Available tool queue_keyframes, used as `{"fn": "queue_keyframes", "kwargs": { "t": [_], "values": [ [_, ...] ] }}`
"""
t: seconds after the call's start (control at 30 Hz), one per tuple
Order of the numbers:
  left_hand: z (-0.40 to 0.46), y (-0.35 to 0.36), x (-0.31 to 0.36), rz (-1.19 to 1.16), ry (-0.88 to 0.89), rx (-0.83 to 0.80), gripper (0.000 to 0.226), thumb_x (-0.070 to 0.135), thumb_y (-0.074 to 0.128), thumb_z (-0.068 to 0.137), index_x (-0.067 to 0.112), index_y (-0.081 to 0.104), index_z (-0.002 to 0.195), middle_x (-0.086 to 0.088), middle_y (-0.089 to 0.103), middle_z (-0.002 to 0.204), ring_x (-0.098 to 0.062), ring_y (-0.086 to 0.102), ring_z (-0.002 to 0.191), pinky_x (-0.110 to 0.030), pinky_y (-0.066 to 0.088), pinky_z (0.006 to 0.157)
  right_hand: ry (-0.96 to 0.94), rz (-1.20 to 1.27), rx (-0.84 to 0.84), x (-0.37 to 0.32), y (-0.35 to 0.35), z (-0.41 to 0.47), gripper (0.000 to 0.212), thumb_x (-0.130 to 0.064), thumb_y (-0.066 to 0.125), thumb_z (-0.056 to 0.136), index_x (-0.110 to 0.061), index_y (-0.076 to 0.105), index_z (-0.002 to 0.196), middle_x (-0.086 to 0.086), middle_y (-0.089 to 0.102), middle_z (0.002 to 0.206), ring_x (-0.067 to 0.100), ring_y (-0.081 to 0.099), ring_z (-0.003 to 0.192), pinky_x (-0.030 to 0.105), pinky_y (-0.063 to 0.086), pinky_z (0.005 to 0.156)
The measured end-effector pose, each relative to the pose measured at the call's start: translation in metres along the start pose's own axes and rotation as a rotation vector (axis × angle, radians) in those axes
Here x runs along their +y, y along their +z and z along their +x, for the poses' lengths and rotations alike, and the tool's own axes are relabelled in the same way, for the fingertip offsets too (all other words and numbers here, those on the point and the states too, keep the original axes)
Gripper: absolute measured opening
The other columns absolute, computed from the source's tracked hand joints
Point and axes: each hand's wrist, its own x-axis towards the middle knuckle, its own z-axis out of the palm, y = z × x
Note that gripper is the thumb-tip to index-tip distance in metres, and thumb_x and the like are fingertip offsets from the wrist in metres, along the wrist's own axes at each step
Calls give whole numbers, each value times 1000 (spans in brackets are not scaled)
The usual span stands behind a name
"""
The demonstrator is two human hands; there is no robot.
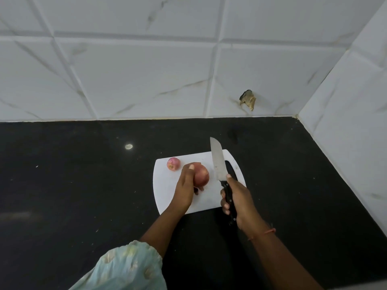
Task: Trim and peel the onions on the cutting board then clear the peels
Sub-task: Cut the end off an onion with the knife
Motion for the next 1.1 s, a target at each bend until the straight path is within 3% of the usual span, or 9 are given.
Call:
{"fn": "queue_keyframes", "kwargs": {
  "t": [0.07,0.13,0.27,0.37,0.53,0.63,0.73,0.83,1.1],
  "values": [
    [4,4,-2,145,112,-46,31,46,36,106,30,46,131,1,57,123,-12,62,94,-19,52,76,-91,-110,38,2,0,0,21,-28,57,97,-9,63,102,4,52,64,14,41,41,26,33,39],
    [8,5,-7,280,198,-57,42,52,48,100,33,40,136,8,51,133,-13,58,112,-20,50,91,-164,-220,104,5,-1,2,12,-25,58,96,-15,63,99,4,54,67,14,46,47,26,37,41],
    [16,4,-18,406,239,3,55,62,57,92,38,38,137,8,54,139,-14,61,112,-32,53,99,-402,-529,165,9,-4,4,9,-28,54,98,-22,51,93,1,56,75,12,51,61,27,43,53],
    [14,7,-24,544,298,70,57,61,59,92,33,40,138,7,51,142,-7,50,117,-34,43,107,-507,-698,144,12,-4,2,12,-34,44,102,-23,42,100,2,54,70,14,53,54,31,46,47],
    [14,6,-29,575,321,137,50,60,51,96,30,41,135,4,49,141,-16,49,125,-38,43,107,-516,-794,86,9,-3,-1,13,-34,44,102,-23,45,109,-1,58,71,9,55,56,20,40,49],
    [17,6,-28,545,317,186,49,68,42,92,34,38,127,-1,60,130,-19,60,111,-43,53,97,-447,-739,58,5,-1,-2,15,-33,49,100,-21,48,109,0,63,82,10,60,68,21,44,58],
    [21,11,-18,559,318,228,43,63,37,90,32,37,119,-3,67,115,-15,65,91,-35,56,84,-428,-761,39,3,3,-4,11,-28,53,97,-17,51,99,-2,59,77,7,57,65,11,38,51],
    [28,16,-15,610,303,242,30,53,42,91,33,38,113,2,67,95,-18,66,75,-41,56,75,-445,-783,53,2,5,-3,13,-26,52,98,-15,52,91,-5,54,71,7,53,61,12,37,50],
    [35,19,-18,644,330,291,31,55,35,91,32,46,109,5,64,103,-14,64,77,-32,53,68,-490,-925,19,1,2,-5,21,-40,36,104,-25,48,113,-10,54,72,8,59,69,22,42,58]
  ]
}}
